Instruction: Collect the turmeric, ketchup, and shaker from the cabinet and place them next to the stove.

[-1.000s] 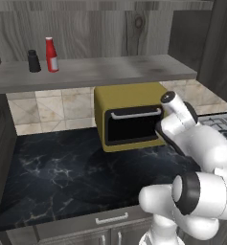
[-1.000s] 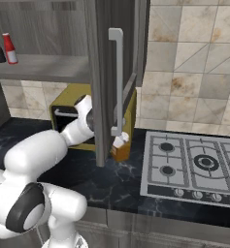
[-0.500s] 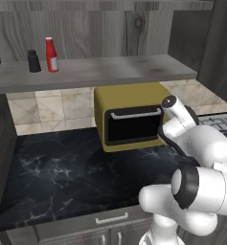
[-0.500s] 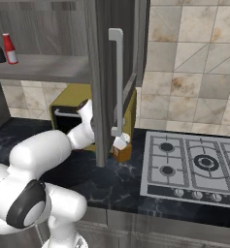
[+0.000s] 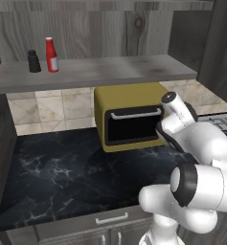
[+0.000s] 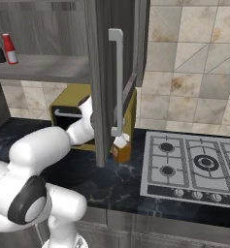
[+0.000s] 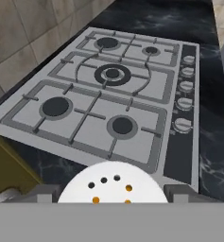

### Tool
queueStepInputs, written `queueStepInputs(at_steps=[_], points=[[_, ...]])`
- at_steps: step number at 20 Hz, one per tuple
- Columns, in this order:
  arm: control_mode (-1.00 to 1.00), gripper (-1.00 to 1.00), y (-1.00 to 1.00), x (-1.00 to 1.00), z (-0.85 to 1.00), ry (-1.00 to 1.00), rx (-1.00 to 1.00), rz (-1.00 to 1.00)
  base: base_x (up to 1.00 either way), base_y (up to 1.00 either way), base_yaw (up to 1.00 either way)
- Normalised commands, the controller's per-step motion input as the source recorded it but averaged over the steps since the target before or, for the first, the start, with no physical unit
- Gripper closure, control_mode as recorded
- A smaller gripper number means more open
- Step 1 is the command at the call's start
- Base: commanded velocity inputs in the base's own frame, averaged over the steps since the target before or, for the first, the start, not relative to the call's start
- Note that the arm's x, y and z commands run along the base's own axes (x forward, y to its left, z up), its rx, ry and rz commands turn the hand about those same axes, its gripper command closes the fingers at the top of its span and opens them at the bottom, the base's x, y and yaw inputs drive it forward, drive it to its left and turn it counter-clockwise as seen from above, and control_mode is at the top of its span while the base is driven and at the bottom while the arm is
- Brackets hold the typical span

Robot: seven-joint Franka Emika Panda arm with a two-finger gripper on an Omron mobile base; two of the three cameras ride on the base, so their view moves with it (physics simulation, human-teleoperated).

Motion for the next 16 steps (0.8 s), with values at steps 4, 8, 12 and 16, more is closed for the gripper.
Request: queueStepInputs(at_steps=[4, 8, 12, 16], points=[[-1.0, 1.0, 0.03, -0.5, -0.54, 0.06, 0.0, -0.06, 0.0, 0.0, 0.0], [-1.0, 1.0, 0.06, -0.85, -0.33, -0.04, 0.0, -0.04, 0.0, 0.0, 0.0], [-1.0, 1.0, 0.01, -0.55, -0.19, -0.01, 0.0, -0.03, 0.0, 0.0, 0.0], [-1.0, 1.0, -0.04, 0.08, -0.2, 0.04, 0.0, -0.01, 0.0, 0.0, 0.0]])
